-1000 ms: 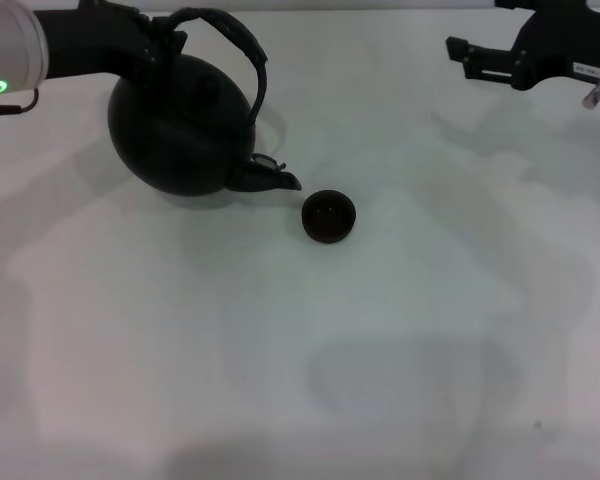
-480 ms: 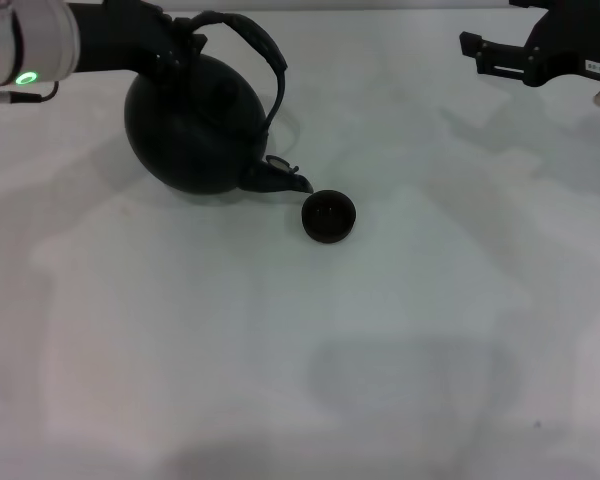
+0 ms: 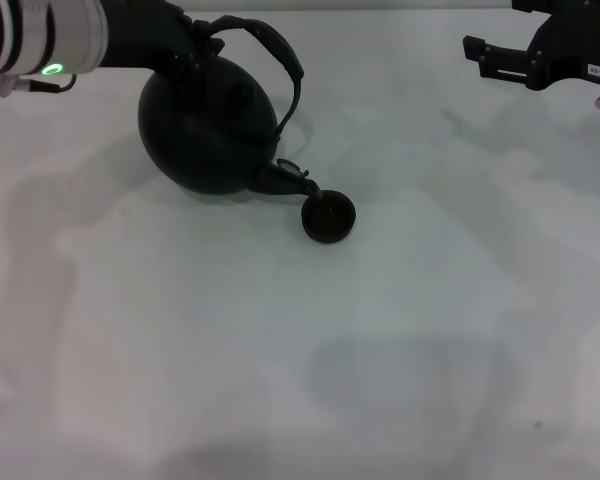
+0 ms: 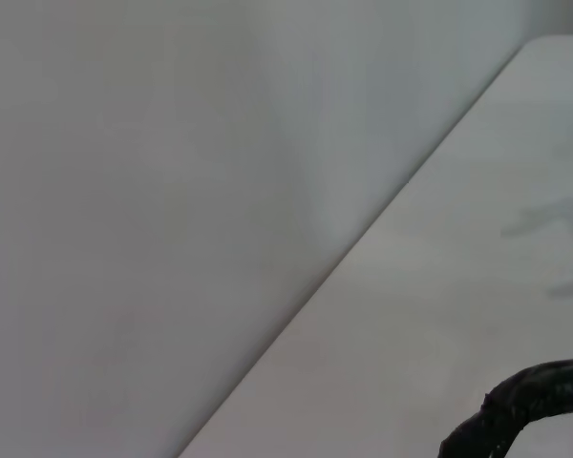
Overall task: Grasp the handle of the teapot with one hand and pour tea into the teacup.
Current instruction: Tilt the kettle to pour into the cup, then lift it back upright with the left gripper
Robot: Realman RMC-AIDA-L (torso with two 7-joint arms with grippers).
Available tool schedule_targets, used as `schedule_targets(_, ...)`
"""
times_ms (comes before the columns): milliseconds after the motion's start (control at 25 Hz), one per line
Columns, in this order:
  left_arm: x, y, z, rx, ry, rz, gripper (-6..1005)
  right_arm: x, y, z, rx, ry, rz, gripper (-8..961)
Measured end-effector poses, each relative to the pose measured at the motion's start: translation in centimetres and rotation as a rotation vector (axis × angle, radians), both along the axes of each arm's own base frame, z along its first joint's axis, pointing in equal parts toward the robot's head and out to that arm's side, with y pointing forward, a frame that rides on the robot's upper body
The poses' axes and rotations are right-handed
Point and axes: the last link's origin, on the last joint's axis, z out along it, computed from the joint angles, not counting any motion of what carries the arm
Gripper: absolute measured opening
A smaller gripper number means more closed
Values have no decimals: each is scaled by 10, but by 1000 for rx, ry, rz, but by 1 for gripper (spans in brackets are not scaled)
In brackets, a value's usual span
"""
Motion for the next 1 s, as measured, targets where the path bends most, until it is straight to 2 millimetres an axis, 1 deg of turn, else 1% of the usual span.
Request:
schedule_targets(280, 9, 1, -5, -7, 51, -20, 156, 1, 0, -1, 1, -5, 2, 844)
schedule_targets(1000, 29, 3, -8, -20, 133, -67, 153, 2, 2, -3, -2, -7, -4, 843)
